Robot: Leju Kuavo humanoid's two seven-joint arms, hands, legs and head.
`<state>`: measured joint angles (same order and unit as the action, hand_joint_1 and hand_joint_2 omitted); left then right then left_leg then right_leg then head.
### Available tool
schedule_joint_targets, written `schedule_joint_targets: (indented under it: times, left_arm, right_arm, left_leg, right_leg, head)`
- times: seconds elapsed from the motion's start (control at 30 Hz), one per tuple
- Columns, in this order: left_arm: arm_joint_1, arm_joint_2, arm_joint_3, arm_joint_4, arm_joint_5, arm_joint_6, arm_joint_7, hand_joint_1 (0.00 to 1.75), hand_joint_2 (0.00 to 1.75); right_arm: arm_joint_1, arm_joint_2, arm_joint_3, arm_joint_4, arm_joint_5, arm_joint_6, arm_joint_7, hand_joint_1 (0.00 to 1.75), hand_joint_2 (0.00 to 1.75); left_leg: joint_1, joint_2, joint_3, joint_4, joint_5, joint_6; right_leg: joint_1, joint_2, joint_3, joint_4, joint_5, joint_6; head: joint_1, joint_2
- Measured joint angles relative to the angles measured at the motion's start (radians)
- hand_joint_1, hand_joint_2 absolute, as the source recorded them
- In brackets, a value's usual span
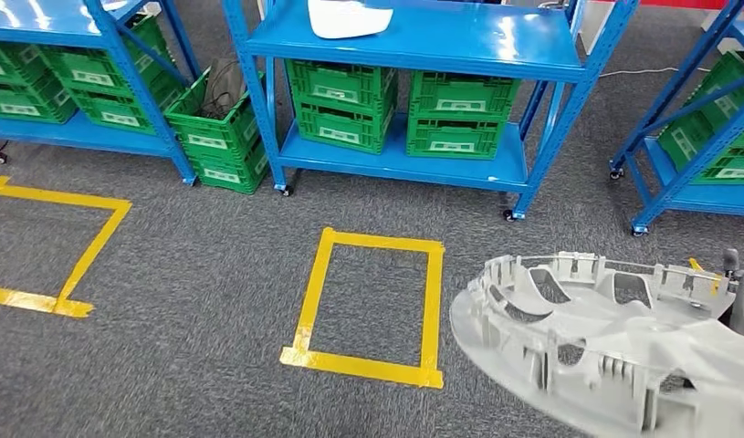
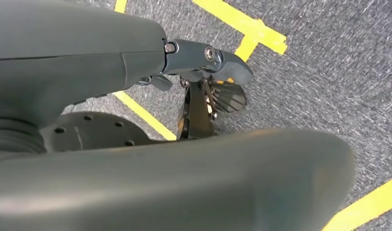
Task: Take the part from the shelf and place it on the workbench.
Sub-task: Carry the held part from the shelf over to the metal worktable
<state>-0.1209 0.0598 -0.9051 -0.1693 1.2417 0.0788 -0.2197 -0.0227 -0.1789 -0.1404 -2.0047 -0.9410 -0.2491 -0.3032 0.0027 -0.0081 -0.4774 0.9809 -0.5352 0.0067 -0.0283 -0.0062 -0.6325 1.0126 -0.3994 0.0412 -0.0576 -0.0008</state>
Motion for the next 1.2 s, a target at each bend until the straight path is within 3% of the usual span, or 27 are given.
schedule_joint_targets:
  times: [0.03,0.07,0.13,0.2,0.23,0.27,0.3,0.33,0.4,0.47,0.53,0.57,0.6,0.7,0.73,0.77,0.8,0.87,0.93,0.97,1.07,1.13,1.2]
  left_arm:
    - [0.001,0.000,0.000,0.000,0.000,0.001,0.000,0.00,0.00]
    - [0.001,0.000,0.001,0.000,0.000,0.001,0.000,0.00,0.00]
    - [0.002,0.001,0.002,0.000,0.000,0.002,0.000,0.00,0.00]
    - [0.002,0.002,0.003,0.000,0.000,0.002,0.000,0.00,0.00]
    - [0.002,0.002,0.004,0.000,0.000,0.002,0.000,0.00,0.00]
    - [0.003,0.001,0.004,0.000,0.000,0.001,0.000,0.00,0.00]
    - [0.003,0.001,0.004,0.000,0.000,0.001,0.000,0.00,0.00]
    - [0.003,0.000,0.004,0.000,0.000,0.001,0.000,0.00,0.00]
    - [0.003,-0.001,0.004,0.000,0.000,0.002,0.000,0.00,0.00]
    - [0.002,-0.001,0.004,0.000,-0.002,0.001,0.000,0.00,0.00]
    - [0.003,-0.001,0.004,0.000,-0.004,0.001,0.000,0.00,0.00]
    - [0.003,-0.001,0.004,0.000,-0.005,0.001,-0.001,0.00,0.00]
    - [0.004,-0.001,0.004,0.000,-0.006,0.000,-0.001,0.00,0.00]
    - [0.004,-0.002,0.004,0.000,-0.008,-0.001,-0.002,0.00,0.00]
    - [0.004,-0.002,0.004,0.000,-0.008,-0.001,-0.002,0.00,0.00]
    - [0.004,-0.002,0.004,0.000,-0.008,-0.001,-0.003,0.00,0.00]
    - [0.004,-0.002,0.004,0.000,-0.008,0.000,-0.004,0.00,0.00]
    - [0.004,-0.002,0.004,0.000,-0.008,0.000,-0.005,0.00,0.00]
    - [0.000,-0.002,0.004,0.000,-0.007,-0.001,-0.006,0.00,0.00]
    - [-0.002,-0.002,0.004,0.000,-0.007,-0.001,-0.006,0.00,0.00]
    - [-0.004,-0.004,0.004,-0.001,-0.005,-0.001,-0.007,0.00,0.00]
    - [-0.001,-0.004,0.004,-0.001,-0.003,-0.001,-0.006,0.00,0.00]
    - [0.000,-0.003,0.005,0.000,-0.003,-0.001,-0.004,0.00,0.00]
  right_arm:
    - [0.001,-0.001,0.001,0.003,0.000,-0.001,-0.001,1.75,1.75]
    - [0.003,-0.002,0.003,0.007,0.002,-0.002,-0.002,1.75,1.75]
    - [0.005,-0.004,0.006,0.013,0.005,-0.005,-0.003,1.75,1.75]
    - [0.006,-0.007,0.009,0.019,0.008,-0.007,-0.005,1.75,1.75]
    - [0.006,-0.008,0.011,0.022,0.009,-0.008,-0.005,1.75,1.75]
    - [0.007,-0.009,0.013,0.025,0.010,-0.010,-0.006,1.75,1.75]
    - [0.007,-0.010,0.014,0.028,0.014,-0.013,-0.007,1.75,1.75]
    - [0.007,-0.010,0.015,0.030,0.019,-0.015,-0.008,1.75,1.75]
    - [0.005,-0.012,0.016,0.032,0.035,-0.019,-0.009,1.75,1.75]
    - [0.004,-0.013,0.018,0.034,0.053,-0.019,-0.008,1.75,1.75]
    - [0.005,-0.014,0.019,0.037,0.070,-0.019,-0.003,1.75,1.75]
    - [0.006,-0.015,0.019,0.038,0.076,-0.019,-0.001,1.75,1.75]
    - [0.008,-0.015,0.020,0.040,0.082,-0.019,0.001,1.75,1.75]
    - [0.016,-0.014,0.022,0.044,0.089,-0.020,0.004,1.75,1.75]
    - [0.018,-0.014,0.022,0.045,0.091,-0.020,0.005,1.75,1.75]
    - [0.020,-0.014,0.023,0.046,0.094,-0.020,0.008,1.75,1.75]
    - [0.022,-0.014,0.023,0.048,0.100,-0.021,0.012,1.75,1.75]
    - [0.025,-0.015,0.026,0.051,0.117,-0.023,0.023,1.75,1.75]
    - [0.025,-0.015,0.028,0.053,0.141,-0.026,0.033,1.75,1.75]
    - [0.024,-0.015,0.030,0.054,0.154,-0.028,0.038,1.75,1.75]
    - [0.020,-0.016,0.039,0.060,0.197,-0.038,0.054,1.75,1.75]
    - [0.015,-0.019,0.051,0.065,0.244,-0.052,0.078,1.75,1.75]
    - [0.008,-0.023,0.066,0.069,0.293,-0.069,0.109,1.75,1.75]
  left_leg:
    - [-0.002,0.002,-0.009,-0.005,0.010,0.009]
    - [-0.002,0.005,-0.017,-0.009,0.020,0.019]
    - [-0.002,0.010,-0.034,-0.013,0.043,0.036]
    - [-0.007,0.011,-0.058,-0.009,0.065,0.043]
    - [-0.011,0.011,-0.072,-0.005,0.076,0.044]
    - [-0.013,0.012,-0.090,0.000,0.086,0.044]
    - [-0.015,0.011,-0.108,0.006,0.094,0.044]
    - [-0.016,0.011,-0.125,0.014,0.101,0.042]
    - [-0.018,0.012,-0.151,0.031,0.112,0.037]
    - [-0.018,0.012,-0.162,0.039,0.124,0.027]
    - [-0.016,0.012,-0.164,0.041,0.132,0.015]
    - [-0.015,0.011,-0.168,0.048,0.120,0.009]
    - [-0.013,0.010,-0.178,0.072,0.090,0.003]
    - [-0.001,0.008,-0.223,0.237,-0.049,-0.014]
    - [0.003,0.008,-0.230,0.288,-0.069,-0.019]
    - [0.007,0.008,-0.224,0.313,-0.063,-0.022]
    - [0.010,0.009,-0.202,0.303,-0.039,-0.024]
    - [0.014,0.022,-0.110,0.186,0.011,-0.026]
    - [0.008,0.047,-0.020,0.057,0.013,-0.023]
    - [0.004,0.054,-0.004,0.023,0.003,-0.018]
    - [-0.002,0.033,-0.019,0.003,0.008,0.013]
    - [-0.001,0.019,-0.027,0.000,0.024,0.033]
    - [-0.005,0.004,-0.040,0.000,0.041,0.042]
  right_leg:
    - [-0.003,0.001,-0.004,0.001,0.000,0.006]
    - [-0.005,0.001,-0.013,0.012,-0.017,0.010]
    - [-0.006,0.002,-0.044,0.095,-0.103,0.012]
    - [-0.003,0.003,-0.074,0.224,-0.189,0.013]
    - [-0.001,0.003,-0.076,0.270,-0.202,0.013]
    - [0.001,0.003,-0.064,0.285,-0.193,0.011]
    - [0.003,0.003,-0.034,0.262,-0.170,0.008]
    - [0.006,0.002,0.011,0.205,-0.145,0.004]
    - [0.013,0.001,0.103,0.071,-0.137,-0.007]
    - [0.020,0.000,0.132,0.007,-0.151,-0.017]
    - [0.020,-0.001,0.122,-0.003,-0.140,-0.027]
    - [0.018,-0.002,0.120,-0.006,-0.132,-0.034]
    - [0.016,-0.004,0.115,-0.011,-0.122,-0.041]
    - [0.014,-0.006,0.089,-0.013,-0.091,-0.050]
    - [0.014,-0.005,0.079,-0.012,-0.081,-0.049]
    - [0.013,-0.004,0.068,-0.010,-0.071,-0.047]
    - [0.012,-0.004,0.056,-0.008,-0.062,-0.043]
    - [0.010,-0.009,0.037,-0.005,-0.049,-0.035]
    - [0.010,-0.018,0.030,-0.003,-0.038,-0.023]
    - [0.010,-0.025,0.029,-0.001,-0.033,-0.017]
    - [0.004,-0.038,0.019,0.007,-0.031,0.004]
    - [0.004,-0.023,-0.013,0.070,-0.080,0.011]
    - [0.006,-0.006,-0.063,0.200,-0.157,0.010]
  head:
    - [0.002,0.000]
    - [0.004,0.000]
    - [0.016,0.000]
    - [0.030,0.000]
    - [0.034,0.000]
    - [0.037,0.000]
    - [0.039,0.000]
    - [0.042,0.000]
    - [0.046,0.000]
    - [0.047,0.000]
    - [0.047,0.000]
    - [0.047,0.000]
    - [0.045,0.000]
    - [0.031,0.000]
    - [0.027,0.000]
    - [0.024,0.000]
    - [0.019,0.000]
    - [0.010,0.000]
    - [0.001,0.000]
    - [0.001,0.000]
    - [0.007,0.000]
    - [0.017,0.000]
    - [0.031,0.000]
